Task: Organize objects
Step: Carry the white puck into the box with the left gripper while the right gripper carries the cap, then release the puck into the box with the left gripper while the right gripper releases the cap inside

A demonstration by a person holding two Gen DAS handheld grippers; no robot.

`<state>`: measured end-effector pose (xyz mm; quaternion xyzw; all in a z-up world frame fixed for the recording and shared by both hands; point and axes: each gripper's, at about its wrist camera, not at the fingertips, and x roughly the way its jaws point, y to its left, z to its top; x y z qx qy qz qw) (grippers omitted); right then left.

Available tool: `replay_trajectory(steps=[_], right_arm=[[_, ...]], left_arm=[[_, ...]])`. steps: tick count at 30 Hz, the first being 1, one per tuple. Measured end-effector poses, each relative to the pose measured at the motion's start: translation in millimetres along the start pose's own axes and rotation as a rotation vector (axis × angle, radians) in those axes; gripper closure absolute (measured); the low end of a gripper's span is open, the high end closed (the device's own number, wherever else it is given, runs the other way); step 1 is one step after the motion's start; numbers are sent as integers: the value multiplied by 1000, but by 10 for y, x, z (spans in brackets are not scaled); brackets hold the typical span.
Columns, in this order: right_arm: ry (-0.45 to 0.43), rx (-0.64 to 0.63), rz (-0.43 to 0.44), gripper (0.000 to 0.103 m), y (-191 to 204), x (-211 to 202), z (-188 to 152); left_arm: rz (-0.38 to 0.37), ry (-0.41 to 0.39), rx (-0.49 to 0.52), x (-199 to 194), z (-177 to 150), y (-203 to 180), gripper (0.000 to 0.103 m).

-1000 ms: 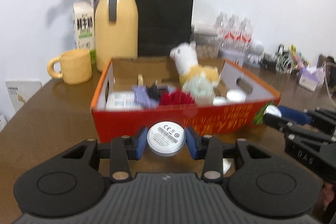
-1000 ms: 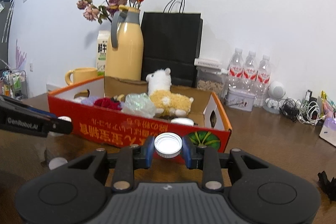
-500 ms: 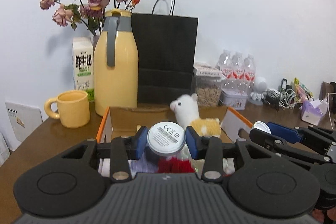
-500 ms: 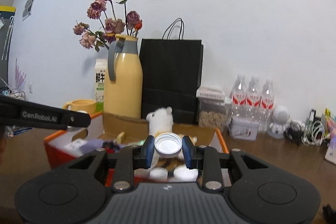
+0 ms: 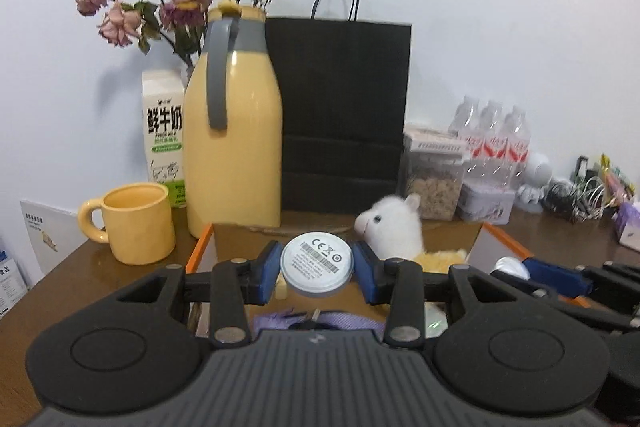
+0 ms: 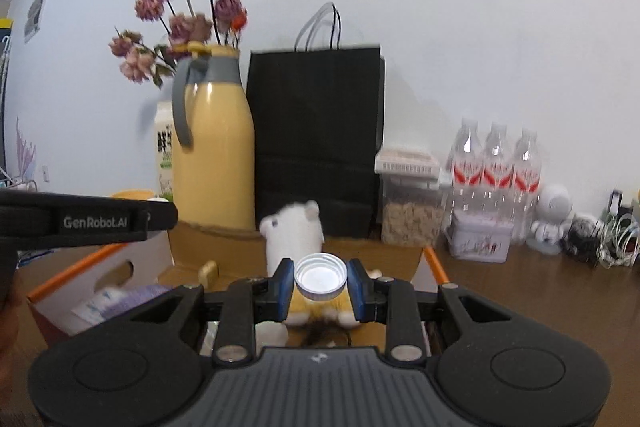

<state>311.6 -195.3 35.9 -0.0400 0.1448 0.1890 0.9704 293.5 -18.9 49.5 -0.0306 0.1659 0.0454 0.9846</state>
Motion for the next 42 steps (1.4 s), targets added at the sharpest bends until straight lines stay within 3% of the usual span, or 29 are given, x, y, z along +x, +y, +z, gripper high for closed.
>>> replay_trajectory(steps=[9, 10, 11, 12, 13, 14, 15, 16, 42], right_arm=[[23, -15, -3, 75, 53, -34, -76], [23, -13, -5, 75, 52, -51, -82], [24, -12, -7, 73, 48, -64, -89], [26, -11, -10, 63, 45, -70, -89], [24, -7, -14, 42, 37, -82, -95], [19, -3, -20, 31, 31, -93, -100], [13, 0, -25, 8, 25, -103, -102], [6, 2, -28, 0, 20, -114, -103], [-40, -35, -44, 0, 74, -369, -148]], left_arm=[[-5, -8, 15, -47, -72, 20, 61], [-4, -13, 8, -57, -77, 30, 54], [-5, -15, 2, -68, -79, 43, 40], [-4, -17, -5, -79, -79, 56, 29], [1, -25, -10, -90, -80, 66, 5], [8, -40, -14, -108, -81, 72, 0], [13, -54, -17, -128, -81, 78, 0], [9, -55, -19, -138, -78, 82, 0], [-5, -70, -35, -358, -193, 197, 0]])
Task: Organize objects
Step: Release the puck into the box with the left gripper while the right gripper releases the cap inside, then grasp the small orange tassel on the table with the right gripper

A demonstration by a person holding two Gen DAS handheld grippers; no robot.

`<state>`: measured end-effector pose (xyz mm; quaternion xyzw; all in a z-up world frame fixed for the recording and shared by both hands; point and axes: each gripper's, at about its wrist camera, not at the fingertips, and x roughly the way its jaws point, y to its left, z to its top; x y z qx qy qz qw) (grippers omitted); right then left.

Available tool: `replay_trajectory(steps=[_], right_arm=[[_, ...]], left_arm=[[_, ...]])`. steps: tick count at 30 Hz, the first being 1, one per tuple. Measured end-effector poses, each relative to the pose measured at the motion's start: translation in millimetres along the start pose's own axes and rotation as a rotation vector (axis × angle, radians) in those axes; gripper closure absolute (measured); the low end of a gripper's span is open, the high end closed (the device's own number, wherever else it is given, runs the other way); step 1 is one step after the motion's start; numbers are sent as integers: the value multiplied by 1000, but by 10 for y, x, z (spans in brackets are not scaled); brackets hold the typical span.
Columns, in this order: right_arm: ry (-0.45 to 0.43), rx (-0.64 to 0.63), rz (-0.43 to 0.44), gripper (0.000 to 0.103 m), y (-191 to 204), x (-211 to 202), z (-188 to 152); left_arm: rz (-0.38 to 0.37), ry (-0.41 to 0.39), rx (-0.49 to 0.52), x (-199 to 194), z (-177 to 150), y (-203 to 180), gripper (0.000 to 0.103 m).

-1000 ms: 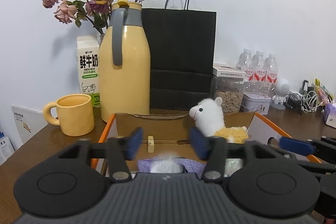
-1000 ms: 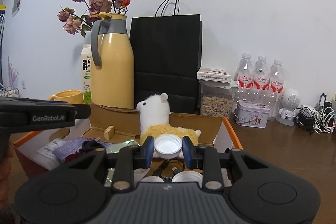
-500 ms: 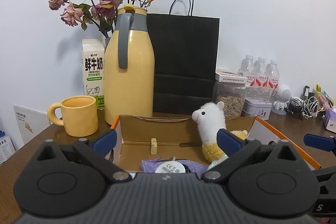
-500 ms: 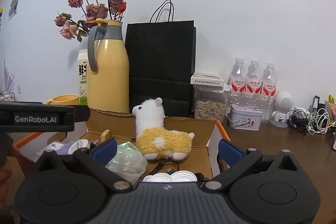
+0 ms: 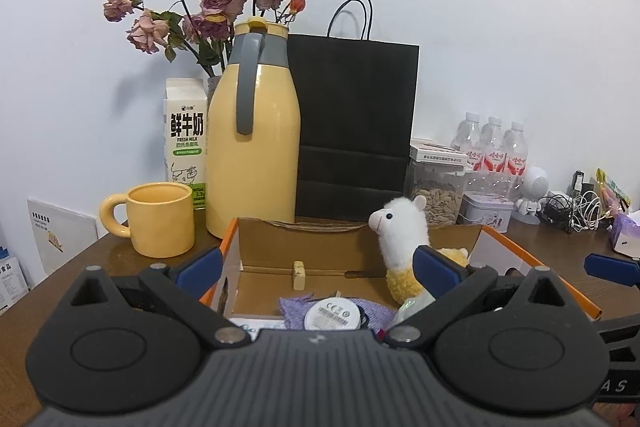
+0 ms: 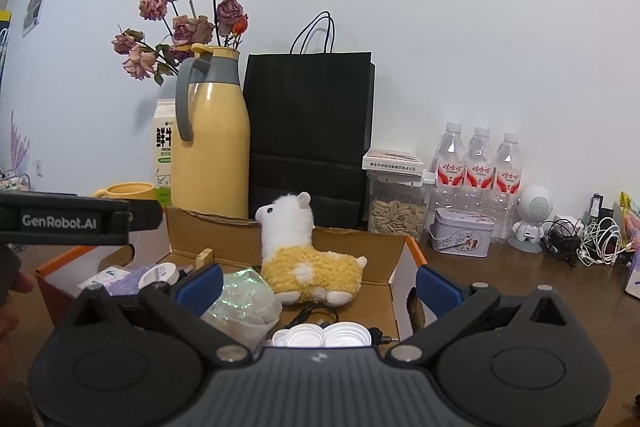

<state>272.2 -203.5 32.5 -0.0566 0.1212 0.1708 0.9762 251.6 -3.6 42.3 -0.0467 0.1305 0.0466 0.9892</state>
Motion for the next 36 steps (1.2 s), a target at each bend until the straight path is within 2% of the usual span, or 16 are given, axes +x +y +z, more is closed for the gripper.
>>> replay_trajectory(steps=[12, 20, 36], right_arm=[[23, -22, -5, 0, 35, -239, -165], [59, -24, 17, 0, 72, -536, -286], [177, 6, 52, 0, 106, -1097, -543]], left_arm=[[12, 47, 9, -228, -218, 98, 0], [6, 79, 23, -550, -382, 142, 0], [-4, 179, 15, -1103, -596, 325, 0]])
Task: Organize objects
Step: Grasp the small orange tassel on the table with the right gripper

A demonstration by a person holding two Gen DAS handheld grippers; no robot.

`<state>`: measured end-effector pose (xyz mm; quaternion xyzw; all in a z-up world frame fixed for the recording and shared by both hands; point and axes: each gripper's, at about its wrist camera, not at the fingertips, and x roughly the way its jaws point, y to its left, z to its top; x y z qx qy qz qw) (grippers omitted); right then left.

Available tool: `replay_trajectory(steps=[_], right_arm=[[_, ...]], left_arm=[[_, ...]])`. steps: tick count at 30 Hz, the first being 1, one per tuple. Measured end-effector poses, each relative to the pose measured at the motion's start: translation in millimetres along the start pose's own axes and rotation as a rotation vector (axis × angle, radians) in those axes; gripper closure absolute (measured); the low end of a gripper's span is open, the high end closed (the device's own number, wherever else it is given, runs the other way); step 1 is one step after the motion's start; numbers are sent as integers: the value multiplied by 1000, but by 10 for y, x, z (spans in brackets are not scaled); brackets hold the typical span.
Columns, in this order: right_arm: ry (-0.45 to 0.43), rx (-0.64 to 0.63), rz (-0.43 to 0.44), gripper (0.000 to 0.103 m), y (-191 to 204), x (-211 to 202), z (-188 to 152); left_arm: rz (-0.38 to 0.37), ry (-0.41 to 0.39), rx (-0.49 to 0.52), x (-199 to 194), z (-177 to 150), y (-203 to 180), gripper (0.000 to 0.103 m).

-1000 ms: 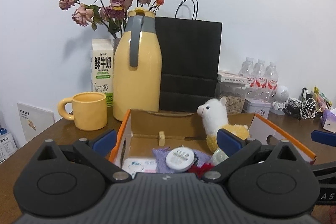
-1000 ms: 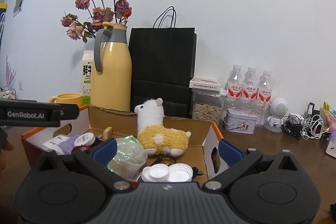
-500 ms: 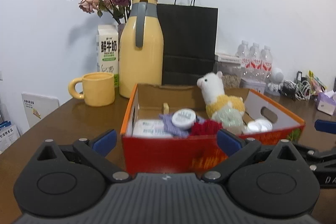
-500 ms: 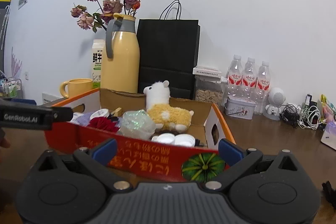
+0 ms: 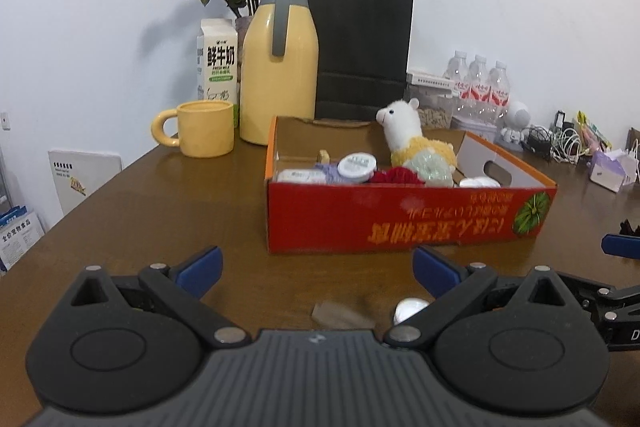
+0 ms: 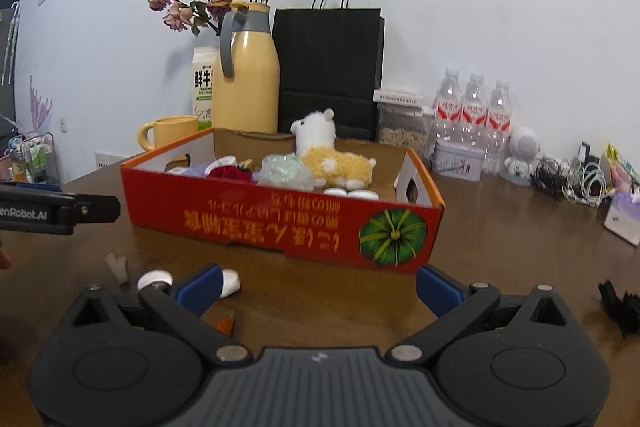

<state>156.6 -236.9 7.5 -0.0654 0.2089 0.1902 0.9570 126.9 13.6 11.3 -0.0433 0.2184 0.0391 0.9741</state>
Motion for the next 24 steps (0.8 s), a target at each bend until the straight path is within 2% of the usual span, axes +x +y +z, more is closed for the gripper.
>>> replay_trajectory(steps=[8, 12, 14, 17, 19, 24], right_arm=[[82, -14, 49, 0, 50, -34, -172], [112, -25, 85, 13, 122, 8, -204], [123, -30, 110, 16, 169, 39, -191], [139, -45, 134, 31, 260, 99, -157], [153, -55, 142, 47, 307, 160, -126], [193, -54, 170, 68, 374, 273, -80]], left_arm=[[15, 44, 0, -94, -92, 62, 0], [21, 49, -1, -126, -111, 90, 0], [24, 54, 0, -125, -118, 100, 0], [26, 62, -4, -122, -125, 113, 0], [26, 65, -5, -121, -130, 124, 0], [28, 76, -7, -100, -143, 149, 0]])
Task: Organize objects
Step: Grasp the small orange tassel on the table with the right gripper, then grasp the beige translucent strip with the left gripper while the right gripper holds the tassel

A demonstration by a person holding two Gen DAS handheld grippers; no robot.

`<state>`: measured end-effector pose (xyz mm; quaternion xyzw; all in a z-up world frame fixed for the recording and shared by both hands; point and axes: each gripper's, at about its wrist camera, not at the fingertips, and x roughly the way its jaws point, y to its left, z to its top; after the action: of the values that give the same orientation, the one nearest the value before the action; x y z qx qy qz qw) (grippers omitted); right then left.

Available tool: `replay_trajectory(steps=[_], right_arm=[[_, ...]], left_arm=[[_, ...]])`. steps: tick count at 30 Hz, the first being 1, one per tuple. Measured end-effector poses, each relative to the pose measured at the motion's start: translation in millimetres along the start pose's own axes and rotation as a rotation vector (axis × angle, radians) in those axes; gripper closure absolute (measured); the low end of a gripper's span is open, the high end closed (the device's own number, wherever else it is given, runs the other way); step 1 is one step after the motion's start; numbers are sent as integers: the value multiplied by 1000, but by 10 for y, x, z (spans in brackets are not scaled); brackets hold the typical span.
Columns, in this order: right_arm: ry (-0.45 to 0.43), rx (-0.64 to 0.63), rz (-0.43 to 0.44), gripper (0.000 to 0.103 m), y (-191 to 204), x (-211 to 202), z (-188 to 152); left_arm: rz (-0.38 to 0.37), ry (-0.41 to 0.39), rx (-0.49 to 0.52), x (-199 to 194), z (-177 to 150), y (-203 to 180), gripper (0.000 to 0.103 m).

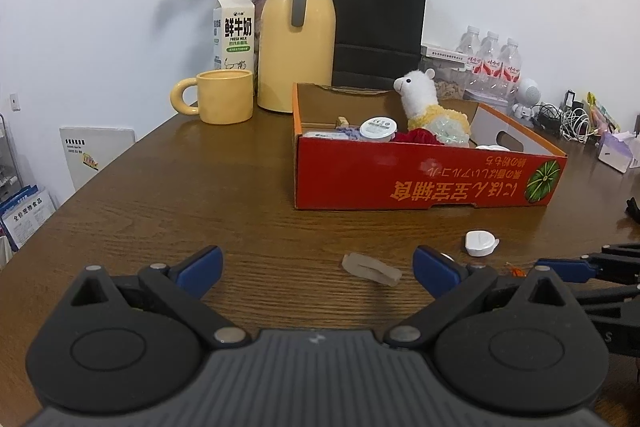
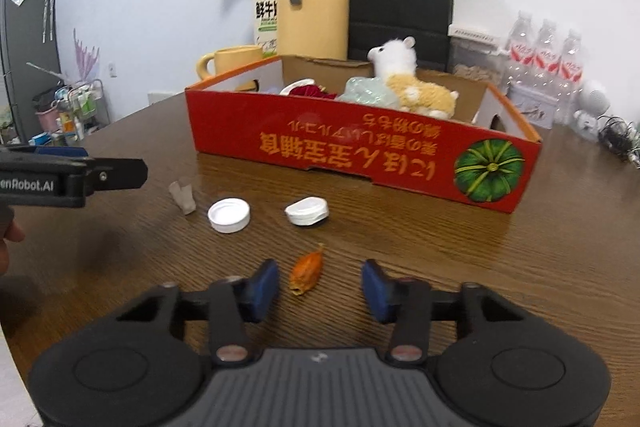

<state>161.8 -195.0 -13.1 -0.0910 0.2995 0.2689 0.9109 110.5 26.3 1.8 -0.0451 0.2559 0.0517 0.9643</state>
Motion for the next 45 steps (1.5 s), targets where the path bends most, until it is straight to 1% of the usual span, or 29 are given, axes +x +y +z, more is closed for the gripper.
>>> replay_trajectory(steps=[2, 4, 5, 8, 11, 14, 17, 19, 23, 26, 27, 28, 29, 30, 32, 33, 35, 37, 39, 40, 41, 45], right_arm=[[1, -2, 4, 75, 12, 26, 16], [0, -5, 14, 88, 22, 43, 26], [0, -9, 15, 90, 33, 44, 27], [-6, -22, 2, 91, 51, 33, 28], [-53, -28, -20, 91, 39, -23, 35], [-98, -25, -73, 91, -11, -62, 51], [-120, -18, -120, 91, -100, -73, 71], [-131, -8, -141, 91, -154, -85, 75], [-144, 13, -146, 91, -216, -116, 66], [-153, 11, -144, 91, -213, -129, 60], [-155, 10, -142, 91, -210, -131, 58], [-156, 12, -140, 91, -211, -132, 57], [-157, 15, -137, 91, -216, -136, 57], [-157, 17, -135, 91, -218, -135, 56], [-157, 20, -129, 91, -224, -135, 54], [-158, 18, -127, 91, -222, -139, 54], [-159, 15, -123, 91, -217, -143, 50], [-161, 14, -120, 91, -221, -147, 48], [-163, 16, -120, 91, -222, -153, 47], [-163, 16, -120, 91, -220, -155, 46], [-163, 16, -120, 91, -219, -156, 46], [-165, 13, -124, 91, -219, -163, 44]], left_arm=[[1, 5, -1, 15, -4, 8, 0], [2, 10, 0, 29, -7, 15, 0], [2, 14, 3, 40, -8, 17, 0], [9, 41, 19, 106, -12, 16, 0], [11, 66, 37, 174, -7, 9, 0], [10, 86, 65, 240, 8, -24, 0], [3, 113, 102, 332, 17, -79, 0], [11, 131, 129, 402, 18, -127, 0], [19, 153, 140, 524, 40, -193, 0], [3, 160, 137, 586, 52, -223, 1], [-3, 166, 139, 605, 46, -232, 3], [-18, 163, 133, 603, 43, -230, 10], [-36, 163, 129, 591, 45, -228, 19], [-51, 165, 125, 574, 46, -225, 24], [-63, 156, 126, 528, 34, -241, 47], [-71, 150, 130, 511, 29, -252, 52], [-89, 143, 133, 484, 19, -273, 70], [-95, 139, 131, 457, 13, -293, 74], [-94, 134, 128, 427, 10, -302, 82], [-99, 130, 122, 404, 11, -296, 90], [-107, 130, 116, 386, 13, -282, 95], [-114, 106, 104, 301, 12, -247, 98]])
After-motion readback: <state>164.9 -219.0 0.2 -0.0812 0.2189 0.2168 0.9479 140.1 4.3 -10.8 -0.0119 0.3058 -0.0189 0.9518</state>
